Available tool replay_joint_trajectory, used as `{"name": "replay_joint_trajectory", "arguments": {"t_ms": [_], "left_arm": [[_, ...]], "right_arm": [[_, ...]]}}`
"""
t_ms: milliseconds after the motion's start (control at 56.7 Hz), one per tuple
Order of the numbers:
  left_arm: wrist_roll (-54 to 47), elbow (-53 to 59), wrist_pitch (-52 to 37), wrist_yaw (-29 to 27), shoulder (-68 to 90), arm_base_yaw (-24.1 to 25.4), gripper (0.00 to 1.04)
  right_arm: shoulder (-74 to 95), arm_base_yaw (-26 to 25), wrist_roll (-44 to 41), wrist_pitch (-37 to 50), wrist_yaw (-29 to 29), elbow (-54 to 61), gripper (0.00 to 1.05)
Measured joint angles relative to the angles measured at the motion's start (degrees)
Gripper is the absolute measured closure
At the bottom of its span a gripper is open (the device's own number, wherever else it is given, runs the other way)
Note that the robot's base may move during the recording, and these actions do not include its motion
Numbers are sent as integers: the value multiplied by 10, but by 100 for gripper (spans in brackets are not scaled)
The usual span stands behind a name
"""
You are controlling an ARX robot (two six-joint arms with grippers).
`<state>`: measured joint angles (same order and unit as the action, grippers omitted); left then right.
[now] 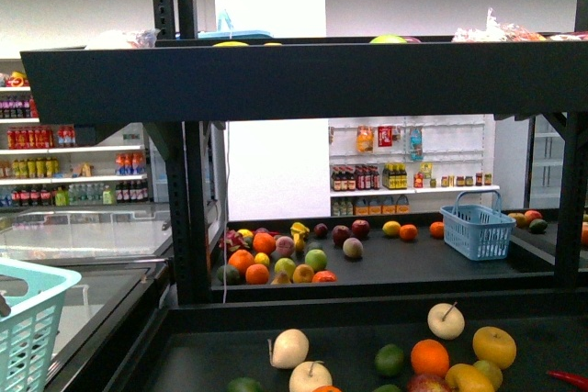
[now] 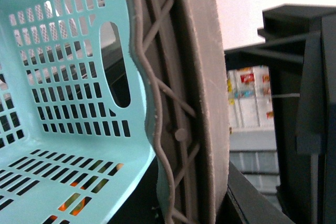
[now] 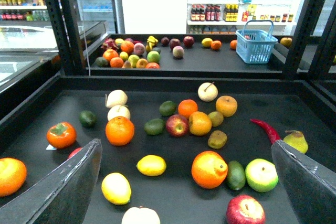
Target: Pick lemon from shelf
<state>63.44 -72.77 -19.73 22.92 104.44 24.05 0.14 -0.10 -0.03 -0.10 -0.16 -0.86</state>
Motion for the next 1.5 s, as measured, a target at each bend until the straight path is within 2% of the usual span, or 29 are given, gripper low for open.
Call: {"name": "replay_joint_trajectory", "arguments": {"t_ms": [123,247,353,476,758,1093,1410,1498], "left_arm": [[-22,8,17,41,-33,2,90],[-66,13,44,106,-79,-4,93],[-132,39,65,190,-144,-40,96],[-164,71,75,231,-180,-85,96],[-140,144,29,238,-193,-188,96],[-91,178,-61,190,-157,-346,96],[-84,186,-83,176,-151,-380,96],[-84,188,-84,175,-151,-382,96]], "right_arm": [[0,0,0,0,0,0,7],[0,0,0,0,0,0,7],[0,0,0,0,0,0,7],[0,0,0,0,0,0,7],[0,0,0,0,0,0,7],[0,0,0,0,0,0,7],[1,0,1,-1,3,0,7],[42,5,36,-48,22,-14,7]]}}
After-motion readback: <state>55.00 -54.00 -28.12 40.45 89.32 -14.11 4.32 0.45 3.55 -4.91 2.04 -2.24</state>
